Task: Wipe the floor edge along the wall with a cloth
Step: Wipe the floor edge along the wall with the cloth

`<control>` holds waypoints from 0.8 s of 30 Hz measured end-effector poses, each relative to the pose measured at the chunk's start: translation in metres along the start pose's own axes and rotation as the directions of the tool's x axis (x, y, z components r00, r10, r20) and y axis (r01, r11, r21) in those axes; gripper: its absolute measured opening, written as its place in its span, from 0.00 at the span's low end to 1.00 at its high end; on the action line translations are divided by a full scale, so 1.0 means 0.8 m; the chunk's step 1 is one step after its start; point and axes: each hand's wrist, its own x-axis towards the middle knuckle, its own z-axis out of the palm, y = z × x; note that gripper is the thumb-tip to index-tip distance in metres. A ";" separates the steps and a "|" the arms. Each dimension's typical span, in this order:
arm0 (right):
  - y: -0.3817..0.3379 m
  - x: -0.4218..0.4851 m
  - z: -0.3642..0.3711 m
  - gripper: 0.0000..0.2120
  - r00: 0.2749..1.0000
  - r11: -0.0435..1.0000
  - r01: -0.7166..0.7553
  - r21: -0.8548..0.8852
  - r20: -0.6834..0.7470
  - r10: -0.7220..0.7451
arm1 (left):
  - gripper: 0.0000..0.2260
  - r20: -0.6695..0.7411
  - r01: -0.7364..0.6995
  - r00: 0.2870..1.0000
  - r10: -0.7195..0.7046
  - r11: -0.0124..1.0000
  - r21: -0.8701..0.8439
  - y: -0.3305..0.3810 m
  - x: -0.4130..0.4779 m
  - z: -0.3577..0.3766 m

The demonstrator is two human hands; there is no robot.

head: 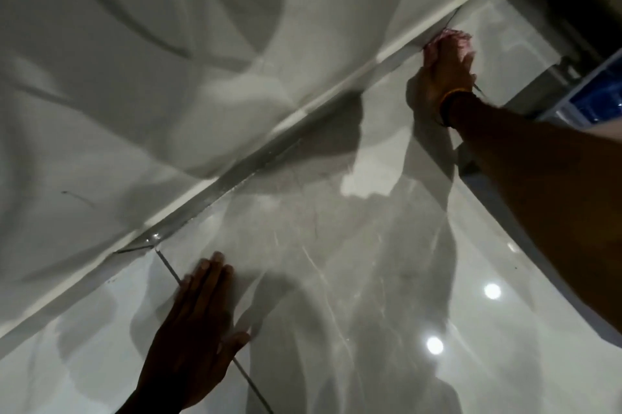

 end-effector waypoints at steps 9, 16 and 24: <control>-0.093 -0.270 0.139 0.33 0.932 0.933 0.359 -0.011 -0.045 -0.359 | 0.40 -0.005 0.025 1.000 -0.026 0.998 -0.065 0.004 -0.002 -0.007; -0.092 -0.342 0.168 0.30 0.759 0.757 0.650 -0.058 0.075 -0.646 | 0.40 0.026 0.016 1.000 -0.012 0.990 -0.138 -0.002 -0.007 -0.016; -0.165 -0.320 0.159 0.32 0.983 0.939 0.182 0.292 -0.057 -0.173 | 0.42 0.081 0.031 0.997 -0.021 0.991 -0.132 -0.004 -0.015 -0.025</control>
